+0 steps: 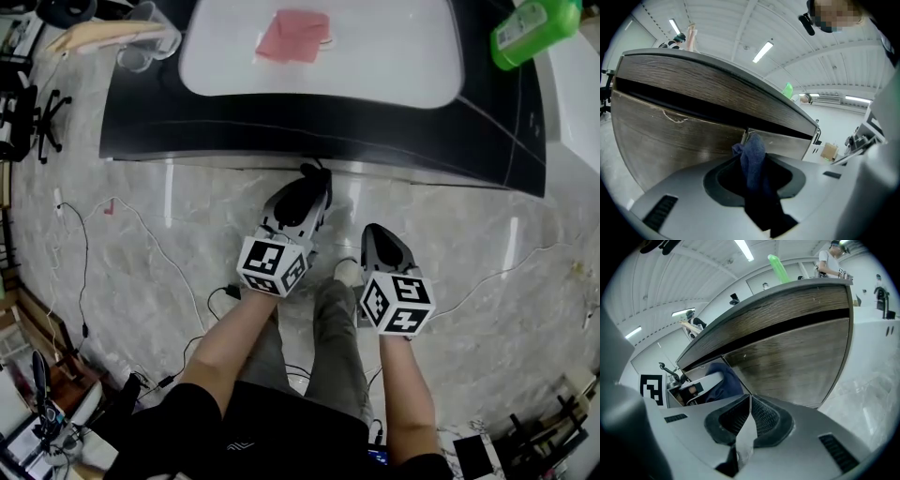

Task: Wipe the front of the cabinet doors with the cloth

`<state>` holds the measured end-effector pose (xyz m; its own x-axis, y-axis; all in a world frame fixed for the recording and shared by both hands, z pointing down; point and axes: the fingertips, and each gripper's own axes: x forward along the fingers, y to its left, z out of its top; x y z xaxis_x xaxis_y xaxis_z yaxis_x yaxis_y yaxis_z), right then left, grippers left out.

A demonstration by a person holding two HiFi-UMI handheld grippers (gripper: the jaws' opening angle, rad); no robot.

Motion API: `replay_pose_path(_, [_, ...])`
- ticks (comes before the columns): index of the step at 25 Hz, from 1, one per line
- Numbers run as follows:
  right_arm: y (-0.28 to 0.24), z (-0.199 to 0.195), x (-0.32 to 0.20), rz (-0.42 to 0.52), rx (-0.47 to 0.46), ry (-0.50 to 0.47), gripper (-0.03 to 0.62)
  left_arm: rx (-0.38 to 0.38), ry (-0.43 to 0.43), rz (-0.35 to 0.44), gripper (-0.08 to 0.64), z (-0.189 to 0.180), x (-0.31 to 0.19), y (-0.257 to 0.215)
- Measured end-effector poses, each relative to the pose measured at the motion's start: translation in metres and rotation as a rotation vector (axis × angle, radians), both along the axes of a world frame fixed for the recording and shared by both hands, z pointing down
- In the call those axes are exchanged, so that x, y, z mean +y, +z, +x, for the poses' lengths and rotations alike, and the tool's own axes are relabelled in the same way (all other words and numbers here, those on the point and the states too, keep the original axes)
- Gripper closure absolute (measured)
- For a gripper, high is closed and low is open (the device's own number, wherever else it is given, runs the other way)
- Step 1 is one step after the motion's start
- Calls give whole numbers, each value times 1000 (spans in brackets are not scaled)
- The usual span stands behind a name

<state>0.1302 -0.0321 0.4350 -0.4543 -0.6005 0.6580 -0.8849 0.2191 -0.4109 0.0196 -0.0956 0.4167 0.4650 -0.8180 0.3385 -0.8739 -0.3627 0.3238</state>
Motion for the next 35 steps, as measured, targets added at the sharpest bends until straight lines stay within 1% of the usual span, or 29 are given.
replay_pose_path(3, [6,-12,3,-13,-8,-8,554,-5,-20,2,437,-16,9,2])
replay_pose_path(7, [10,-45,6,-26,-20,-53,554,-17,-62,-8,437,-54,18,7])
replay_pose_path(12, [13,-98,10,-27,-27,-114,554,-29,-126,-6,437,-114,27,6])
replay_pose_path(17, [17,-160,20,-29,-18,-214,554,-39,-215,-25,437,-182,48,12])
replay_pose_path(20, [22,-193,24,-37,-17,-242,554,-45,-247,-38,437,-219,61,15])
replay_pose_path(25, [35,-244,28,-55,-21,-267,554,-66,-280,-68,437,-272,71,34])
replay_pose_path(29, [43,-280,26,-55,-8,-286,554,-78,-292,-73,437,-308,63,44])
replay_pose_path(32, [52,-299,27,-56,-3,-299,554,-87,-284,-64,437,-323,54,49])
replay_pose_path(35, [60,-313,29,-44,17,-325,554,-106,-262,-51,437,-330,47,56])
